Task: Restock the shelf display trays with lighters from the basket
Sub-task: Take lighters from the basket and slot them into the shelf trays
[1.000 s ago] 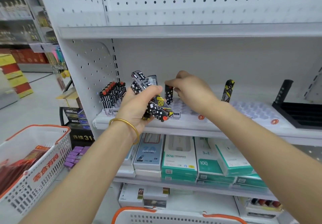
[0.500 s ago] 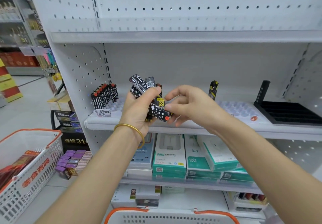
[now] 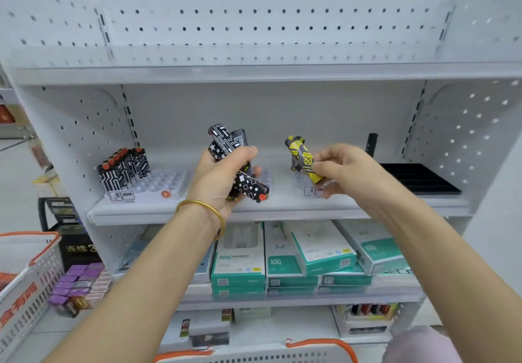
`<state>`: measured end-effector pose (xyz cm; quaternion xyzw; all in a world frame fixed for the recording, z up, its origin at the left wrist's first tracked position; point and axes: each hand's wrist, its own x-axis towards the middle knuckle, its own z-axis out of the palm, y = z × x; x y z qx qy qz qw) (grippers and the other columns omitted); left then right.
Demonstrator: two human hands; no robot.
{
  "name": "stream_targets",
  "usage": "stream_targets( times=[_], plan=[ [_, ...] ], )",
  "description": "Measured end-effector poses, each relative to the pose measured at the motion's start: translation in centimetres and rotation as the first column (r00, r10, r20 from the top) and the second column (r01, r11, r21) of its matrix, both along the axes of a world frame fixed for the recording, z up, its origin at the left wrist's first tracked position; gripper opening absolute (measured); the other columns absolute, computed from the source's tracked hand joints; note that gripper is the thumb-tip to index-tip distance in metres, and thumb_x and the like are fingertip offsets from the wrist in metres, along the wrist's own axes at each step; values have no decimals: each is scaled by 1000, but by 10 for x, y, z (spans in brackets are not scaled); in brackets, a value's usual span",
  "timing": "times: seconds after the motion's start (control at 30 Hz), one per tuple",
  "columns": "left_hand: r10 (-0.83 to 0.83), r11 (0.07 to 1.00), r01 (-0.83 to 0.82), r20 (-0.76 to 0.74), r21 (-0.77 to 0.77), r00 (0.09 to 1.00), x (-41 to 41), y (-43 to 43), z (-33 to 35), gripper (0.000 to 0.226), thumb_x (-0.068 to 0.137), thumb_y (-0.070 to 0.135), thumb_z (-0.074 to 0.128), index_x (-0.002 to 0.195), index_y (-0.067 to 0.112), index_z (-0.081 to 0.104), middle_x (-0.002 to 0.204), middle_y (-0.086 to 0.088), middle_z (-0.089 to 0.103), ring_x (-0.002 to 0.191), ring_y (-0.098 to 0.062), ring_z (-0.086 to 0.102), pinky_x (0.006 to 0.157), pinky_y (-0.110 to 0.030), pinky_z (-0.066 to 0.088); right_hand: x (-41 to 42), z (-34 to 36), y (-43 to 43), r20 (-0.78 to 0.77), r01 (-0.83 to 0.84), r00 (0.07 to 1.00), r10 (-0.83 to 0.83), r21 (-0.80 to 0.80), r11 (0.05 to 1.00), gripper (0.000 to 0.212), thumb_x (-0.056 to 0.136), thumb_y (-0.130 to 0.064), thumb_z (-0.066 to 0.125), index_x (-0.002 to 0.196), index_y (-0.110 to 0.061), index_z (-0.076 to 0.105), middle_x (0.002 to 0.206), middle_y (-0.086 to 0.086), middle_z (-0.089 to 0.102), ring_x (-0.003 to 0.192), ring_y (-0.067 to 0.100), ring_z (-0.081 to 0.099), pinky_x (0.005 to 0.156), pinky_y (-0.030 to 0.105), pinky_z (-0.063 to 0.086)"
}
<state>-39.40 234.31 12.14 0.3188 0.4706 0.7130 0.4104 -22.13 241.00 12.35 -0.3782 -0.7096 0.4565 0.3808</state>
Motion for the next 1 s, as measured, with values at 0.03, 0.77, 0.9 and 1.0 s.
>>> stream_targets(
  times=[0.03,0.77,0.9,1.0],
  plan=[
    [-17,1000,17,-16,-8,1000,5,3,1,20,83,12,67,94,21,52,73,3,59,52,-8,65,63,-32,52,7,0,5,3,41,999,-41,7,999,9,91,-2,51,95,-8,56,82,11,60,46,5,54,42,15,42],
    [-126,988,112,-136,-106,983,27,30,-4,19,80,16,70,84,26,54,66,10,61,59,-9,68,60,-24,44,-1,-9,68,101,47,991,-84,325,944,29,92,-5,51,116,-20,48,85,-2,50,74,27,66,65,37,56],
    [-134,988,122,-130,-96,982,27,30,-3,19,80,16,69,85,26,53,68,9,61,59,-9,68,58,-22,45,-7,-8,67,111,44,990,-85,327,944,29,92,-2,50,116,-18,49,82,-2,47,62,22,63,70,43,57],
    [-135,988,124,-127,-93,983,26,30,-3,20,80,17,70,87,25,54,69,9,62,60,-10,68,58,-23,46,-10,-6,66,168,30,981,-101,377,926,28,92,-3,50,116,-17,49,85,1,49,65,25,65,69,41,57]
  ],
)
